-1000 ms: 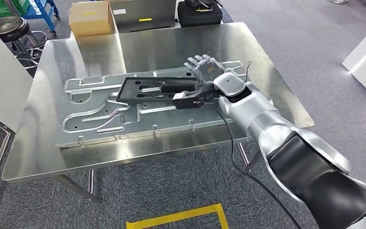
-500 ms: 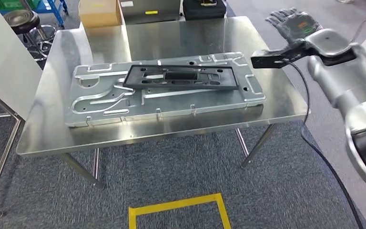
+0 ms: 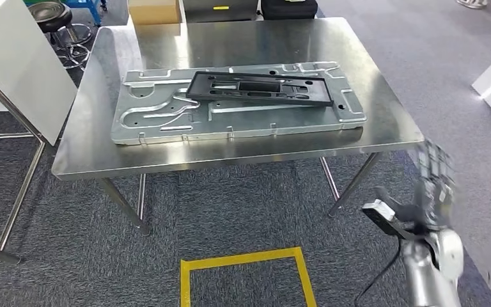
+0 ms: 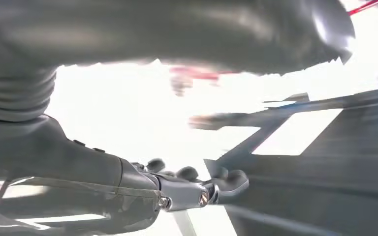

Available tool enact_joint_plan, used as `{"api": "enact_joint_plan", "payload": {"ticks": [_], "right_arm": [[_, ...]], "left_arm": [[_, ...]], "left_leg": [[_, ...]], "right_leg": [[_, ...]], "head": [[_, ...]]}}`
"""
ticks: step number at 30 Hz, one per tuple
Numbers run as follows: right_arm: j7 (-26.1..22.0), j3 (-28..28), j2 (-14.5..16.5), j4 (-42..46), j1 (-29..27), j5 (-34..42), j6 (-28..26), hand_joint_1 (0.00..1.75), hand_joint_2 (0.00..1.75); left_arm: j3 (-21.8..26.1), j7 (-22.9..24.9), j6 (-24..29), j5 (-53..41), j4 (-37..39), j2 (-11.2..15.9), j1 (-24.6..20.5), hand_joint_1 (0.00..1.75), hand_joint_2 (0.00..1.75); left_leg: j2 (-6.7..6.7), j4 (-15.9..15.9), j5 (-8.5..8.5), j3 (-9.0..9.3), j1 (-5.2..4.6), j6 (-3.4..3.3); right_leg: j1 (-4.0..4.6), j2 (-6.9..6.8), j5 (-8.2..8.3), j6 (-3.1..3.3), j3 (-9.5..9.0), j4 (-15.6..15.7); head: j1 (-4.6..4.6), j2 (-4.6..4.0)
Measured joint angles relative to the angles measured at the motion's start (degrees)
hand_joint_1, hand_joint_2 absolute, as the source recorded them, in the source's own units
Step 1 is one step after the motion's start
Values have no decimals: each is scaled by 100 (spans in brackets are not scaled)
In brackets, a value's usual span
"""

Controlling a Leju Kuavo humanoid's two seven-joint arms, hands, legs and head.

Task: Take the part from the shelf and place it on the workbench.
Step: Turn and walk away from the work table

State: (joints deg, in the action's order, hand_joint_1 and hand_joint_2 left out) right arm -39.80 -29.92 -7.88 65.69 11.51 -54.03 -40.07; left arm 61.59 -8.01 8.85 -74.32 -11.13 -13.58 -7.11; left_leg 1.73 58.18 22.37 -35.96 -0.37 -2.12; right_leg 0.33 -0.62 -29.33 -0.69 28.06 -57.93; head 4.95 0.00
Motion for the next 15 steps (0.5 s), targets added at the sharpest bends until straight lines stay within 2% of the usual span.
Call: {"api": "enact_joint_plan", "payload": {"ticks": [1,3,4,5,7,8,9,10,11,12,13,14,15], "right_arm": [[32,-617,333,-377,-20,221,-1,0,175],[335,-1705,849,-1458,-26,383,67,0,175],[732,-2144,1027,-2018,-54,206,164,0,175],[1303,-2502,1185,-2566,-110,-76,336,0,175],[2537,-2903,1444,-3450,-264,-568,889,0,175],[2997,-3006,1540,-3772,-335,-670,1248,0,175],[3306,-3096,1609,-4036,-388,-673,1615,0,175],[3534,-3195,1654,-4256,-417,-640,1946,0,175],[3735,-3296,1678,-4444,-431,-612,2237,0,175],[3938,-3386,1687,-4605,-438,-609,2518,0,175],[4117,-3445,1680,-4723,-445,-629,2759,0,175],[4253,-3482,1670,-4818,-452,-662,2967,0,175],[4340,-3508,1658,-4894,-457,-698,3113,0,175]], "left_arm": [[2,0,3,-20,0,-14,29,0,0],[4,4,22,-53,0,-25,57,0,0],[3,8,48,-64,0,-29,55,0,0],[3,12,85,-67,0,-31,55,0,0],[5,17,163,-49,0,-23,58,0,0],[9,13,185,-34,0,-16,61,0,0],[12,2,195,-32,0,-6,65,0,0],[15,-8,192,-41,0,7,69,0,0],[15,-13,182,-70,0,21,74,0,0],[11,-4,165,-112,0,39,75,0,0],[4,20,145,-155,0,58,72,0,0],[-5,49,125,-197,0,76,71,0,0],[-14,79,108,-229,0,90,74,0,0]], "left_leg": [[0,-27,-39,22,22,50],[-30,-77,-81,47,57,145],[-49,-30,24,22,54,182],[-64,109,239,-25,48,214],[-95,705,869,-168,53,271],[-101,1062,1084,-224,57,299],[-105,1343,1143,-235,58,320],[-109,1474,1050,-170,58,334],[-112,1419,865,-13,58,340],[-115,1163,693,247,59,340],[-114,746,664,580,55,333],[-112,312,736,892,46,303],[-111,-29,851,1120,35,267]], "right_leg": [[34,-4,-30,54,-85,158],[60,3,122,133,-86,283],[51,6,214,166,-57,350],[33,12,313,185,-4,410],[8,37,476,207,177,438],[2,48,540,205,290,416],[-4,53,602,200,410,382],[-10,55,660,192,535,338],[-17,55,713,181,659,286],[-21,57,761,164,773,222],[-18,61,801,142,871,155],[-13,67,835,116,938,94],[-9,71,873,88,970,53]], "head": [[-2,0],[-2,0],[-2,0],[-1,0],[0,0],[0,0],[-1,0],[0,0],[0,0],[0,0],[1,0],[1,0],[1,0]]}}
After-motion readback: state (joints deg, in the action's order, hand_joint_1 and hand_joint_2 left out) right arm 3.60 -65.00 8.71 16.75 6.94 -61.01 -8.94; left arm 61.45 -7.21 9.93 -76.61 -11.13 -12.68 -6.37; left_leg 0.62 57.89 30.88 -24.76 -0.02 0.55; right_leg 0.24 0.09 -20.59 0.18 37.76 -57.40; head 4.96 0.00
